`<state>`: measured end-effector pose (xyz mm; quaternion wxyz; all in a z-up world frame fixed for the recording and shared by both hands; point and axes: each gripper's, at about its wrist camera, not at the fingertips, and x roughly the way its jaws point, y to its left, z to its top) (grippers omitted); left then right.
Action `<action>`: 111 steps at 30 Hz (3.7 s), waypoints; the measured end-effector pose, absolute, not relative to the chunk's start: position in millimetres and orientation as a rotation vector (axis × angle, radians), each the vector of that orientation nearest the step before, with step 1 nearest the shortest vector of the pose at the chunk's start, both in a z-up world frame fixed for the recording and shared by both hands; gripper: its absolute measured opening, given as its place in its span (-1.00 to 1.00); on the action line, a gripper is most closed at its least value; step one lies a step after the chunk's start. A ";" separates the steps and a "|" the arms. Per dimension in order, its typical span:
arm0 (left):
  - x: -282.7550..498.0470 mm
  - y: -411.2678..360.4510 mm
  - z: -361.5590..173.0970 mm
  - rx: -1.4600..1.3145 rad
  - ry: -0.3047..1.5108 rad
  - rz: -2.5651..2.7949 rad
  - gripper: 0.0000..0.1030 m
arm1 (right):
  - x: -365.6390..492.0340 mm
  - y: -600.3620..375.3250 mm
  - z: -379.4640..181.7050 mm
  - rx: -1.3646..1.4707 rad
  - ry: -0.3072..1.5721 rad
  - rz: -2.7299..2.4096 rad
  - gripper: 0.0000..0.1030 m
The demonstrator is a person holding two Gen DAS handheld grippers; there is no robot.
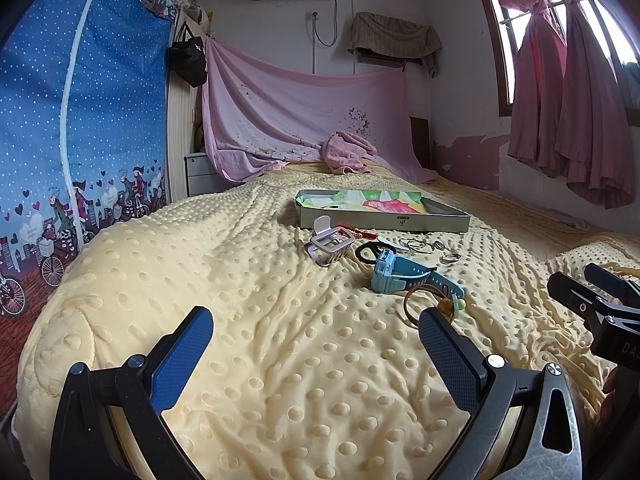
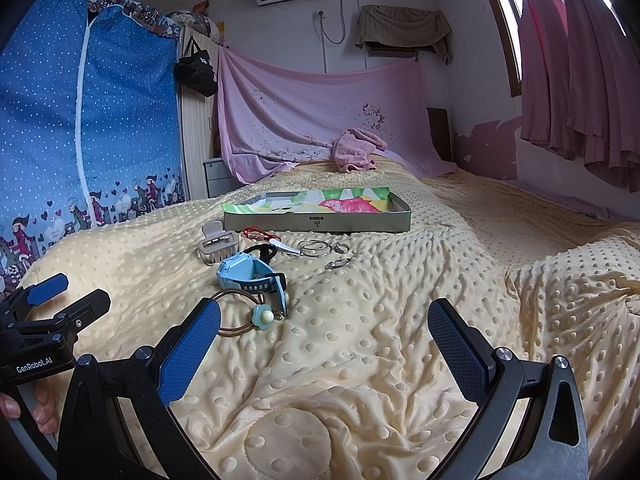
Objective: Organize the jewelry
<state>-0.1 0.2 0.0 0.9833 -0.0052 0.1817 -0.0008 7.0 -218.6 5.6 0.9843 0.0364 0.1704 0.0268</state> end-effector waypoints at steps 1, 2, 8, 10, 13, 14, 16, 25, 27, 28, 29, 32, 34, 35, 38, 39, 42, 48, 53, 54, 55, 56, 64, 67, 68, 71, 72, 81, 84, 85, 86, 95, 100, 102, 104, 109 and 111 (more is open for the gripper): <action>-0.2 0.3 0.0 -0.011 0.365 -0.002 1.00 | 7.0 -218.6 5.7 0.073 0.342 0.054 0.98; -0.1 0.2 0.0 -0.011 0.365 -0.002 1.00 | 7.0 -218.6 5.7 0.073 0.343 0.054 0.98; -0.2 0.2 0.0 -0.010 0.365 -0.002 1.00 | 6.6 -218.5 6.0 0.073 0.342 0.054 0.98; -0.2 0.2 0.0 -0.010 0.365 -0.002 1.00 | 6.7 -218.4 5.9 0.073 0.342 0.054 0.98; -0.2 0.2 0.0 -0.011 0.364 -0.002 1.00 | 6.7 -218.3 6.0 0.073 0.342 0.054 0.98; -0.1 0.3 0.0 -0.011 0.365 -0.002 1.00 | 6.7 -218.2 6.0 0.073 0.342 0.054 0.98; -0.2 0.2 0.0 -0.011 0.364 -0.002 1.00 | 6.8 -218.1 6.0 0.073 0.343 0.054 0.98; -0.3 0.2 0.0 -0.011 0.363 -0.002 1.00 | 6.5 -218.1 6.0 0.074 0.342 0.053 0.98; -0.2 0.2 0.0 -0.011 0.363 -0.002 1.00 | 6.4 -218.1 6.1 0.073 0.341 0.054 0.98; -0.2 0.2 0.0 -0.011 0.363 -0.002 1.00 | 6.4 -218.1 6.0 0.073 0.341 0.054 0.98; -0.2 0.2 0.0 -0.011 0.363 -0.002 1.00 | 6.4 -218.2 6.0 0.073 0.341 0.054 0.98; -0.2 0.2 0.0 -0.011 0.363 -0.003 1.00 | 5.8 -217.7 5.5 0.073 0.342 0.053 0.98; -0.1 0.2 0.2 -0.012 0.362 -0.002 1.00 | 5.4 -217.3 5.2 0.072 0.342 0.053 0.98; 0.2 0.1 0.6 -0.012 0.361 -0.001 1.00 | 5.4 -217.1 5.1 0.071 0.342 0.053 0.98; 0.9 -4.1 6.0 -0.020 0.354 0.004 1.00 | 5.4 -216.8 4.9 0.074 0.346 0.055 0.98; 2.2 -4.7 7.3 -0.024 0.355 0.003 1.00 | 9.6 -216.2 9.3 0.076 0.349 0.059 0.98; 13.2 -3.1 11.1 -0.031 0.364 0.007 1.00 | 16.5 -216.6 9.3 0.091 0.373 0.077 0.98; 36.4 -1.9 15.8 -0.046 0.404 -0.025 1.00 | 40.8 -216.5 16.3 0.068 0.451 0.100 0.98; 55.4 -2.5 11.3 -0.076 0.453 -0.070 1.00 | 63.2 -227.5 20.4 0.124 0.474 0.123 0.98; 58.4 -2.6 9.7 -0.084 0.462 -0.077 1.00 | 67.6 -228.9 20.5 0.131 0.476 0.123 0.98; 61.0 -3.2 8.3 -0.088 0.469 -0.085 1.00 | 72.2 -230.2 20.6 0.132 0.473 0.122 0.98; 62.7 -3.8 7.0 -0.089 0.474 -0.092 1.00 | 75.3 -231.2 20.8 0.131 0.470 0.123 0.97; 77.6 -14.6 0.9 -0.076 0.519 -0.193 0.71 | 103.3 -234.3 13.8 0.148 0.513 0.163 0.63; 86.9 -19.1 -4.2 -0.081 0.564 -0.249 0.43 | 114.6 -234.4 6.4 0.163 0.558 0.196 0.30; 89.9 -20.5 -6.2 -0.084 0.577 -0.262 0.35 | 118.2 -234.0 3.3 0.169 0.576 0.205 0.20; 97.0 -23.5 -11.3 -0.096 0.607 -0.292 0.20 | 127.5 -229.1 -5.1 0.165 0.619 0.235 -0.02; 99.5 -24.2 -12.7 -0.100 0.615 -0.301 0.16 | 129.0 -227.2 -6.5 0.160 0.624 0.241 -0.03; 121.5 -29.5 -27.0 -0.161 0.718 -0.419 -0.31 | 154.9 -203.3 -19.2 0.139 0.706 0.352 -0.42; 126.5 -28.3 -32.0 -0.197 0.745 -0.465 -0.43 | 163.1 -198.5 -23.7 0.140 0.731 0.389 -0.51; 128.7 -27.9 -33.5 -0.209 0.752 -0.477 -0.46 | 166.0 -196.5 -24.7 0.138 0.739 0.398 -0.51; 130.5 -28.0 -34.7 -0.217 0.759 -0.483 -0.50 | 169.3 -194.0 -26.0 0.135 0.747 0.411 -0.51; 140.9 -30.5 -40.5 -0.240 0.798 -0.478 -0.93 | 187.9 -177.7 -40.2 0.111 0.830 0.427 -0.78; 134.2 -29.3 -30.7 -0.233 0.757 -0.459 -0.94 | 183.5 -176.3 -39.4 0.087 0.827 0.433 -0.91; 130.6 -28.4 -22.7 -0.234 0.734 -0.454 -0.94 | 181.7 -177.9 -36.0 0.081 0.808 0.427 -0.94; 128.2 -26.8 -14.7 -0.235 0.717 -0.460 -0.94 | 177.2 -180.4 -27.7 0.066 0.764 0.414 -0.94; 124.7 -22.3 1.1 -0.242 0.689 -0.450 -0.94 | 168.2 -187.7 -8.2 0.043 0.677 0.365 -0.94; 126.2 -20.6 5.3 -0.243 0.680 -0.438 -0.94 | 166.3 -191.4 -1.6 0.040 0.648 0.350 -0.94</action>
